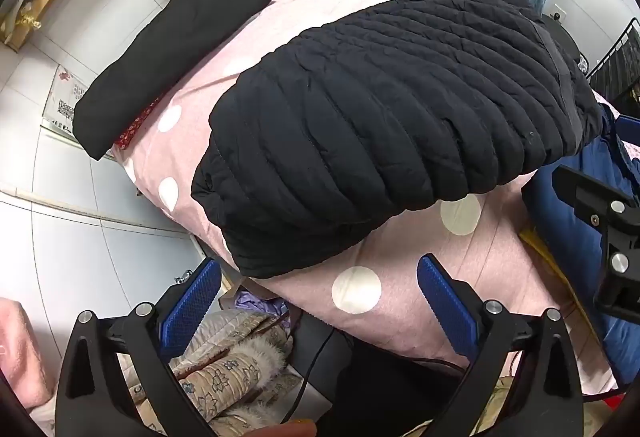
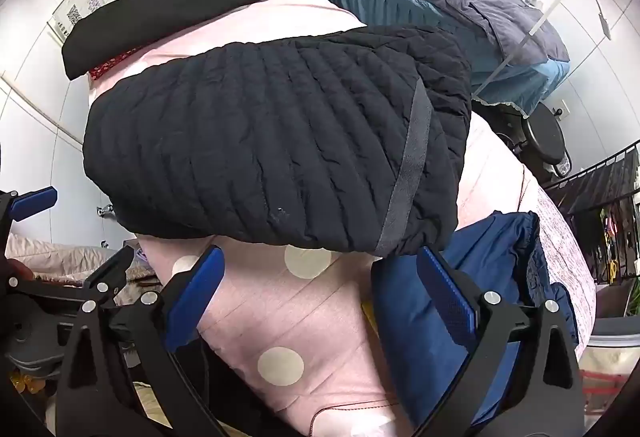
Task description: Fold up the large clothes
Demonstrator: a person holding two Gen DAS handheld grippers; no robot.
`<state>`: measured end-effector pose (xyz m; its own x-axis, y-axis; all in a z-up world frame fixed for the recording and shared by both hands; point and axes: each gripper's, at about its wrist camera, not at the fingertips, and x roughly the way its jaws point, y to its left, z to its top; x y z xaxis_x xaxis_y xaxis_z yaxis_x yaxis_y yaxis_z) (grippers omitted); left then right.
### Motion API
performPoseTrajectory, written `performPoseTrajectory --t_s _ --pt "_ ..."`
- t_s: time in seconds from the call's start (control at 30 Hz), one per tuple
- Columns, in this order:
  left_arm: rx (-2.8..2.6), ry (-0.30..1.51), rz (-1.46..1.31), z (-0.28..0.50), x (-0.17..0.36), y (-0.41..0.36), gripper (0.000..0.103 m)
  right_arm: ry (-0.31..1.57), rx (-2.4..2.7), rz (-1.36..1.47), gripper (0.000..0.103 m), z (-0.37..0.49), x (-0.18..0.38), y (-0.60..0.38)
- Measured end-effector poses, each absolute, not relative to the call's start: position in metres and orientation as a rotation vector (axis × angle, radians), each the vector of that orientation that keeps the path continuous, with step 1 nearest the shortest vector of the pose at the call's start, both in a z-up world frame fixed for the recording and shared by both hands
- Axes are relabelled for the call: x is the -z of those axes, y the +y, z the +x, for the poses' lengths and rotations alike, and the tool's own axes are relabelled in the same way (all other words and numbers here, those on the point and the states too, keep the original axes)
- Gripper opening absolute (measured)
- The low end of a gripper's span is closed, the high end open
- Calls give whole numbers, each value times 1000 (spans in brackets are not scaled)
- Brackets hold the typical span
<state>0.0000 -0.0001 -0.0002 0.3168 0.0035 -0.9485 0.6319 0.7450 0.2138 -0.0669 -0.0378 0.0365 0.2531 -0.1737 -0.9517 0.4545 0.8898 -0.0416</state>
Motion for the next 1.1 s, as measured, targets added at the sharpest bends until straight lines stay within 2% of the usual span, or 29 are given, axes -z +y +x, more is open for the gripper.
performPoseTrajectory --t_s 1.1 --pt "450 1194 649 -4 2 2 97 1258 433 280 95 -73 -33 -38"
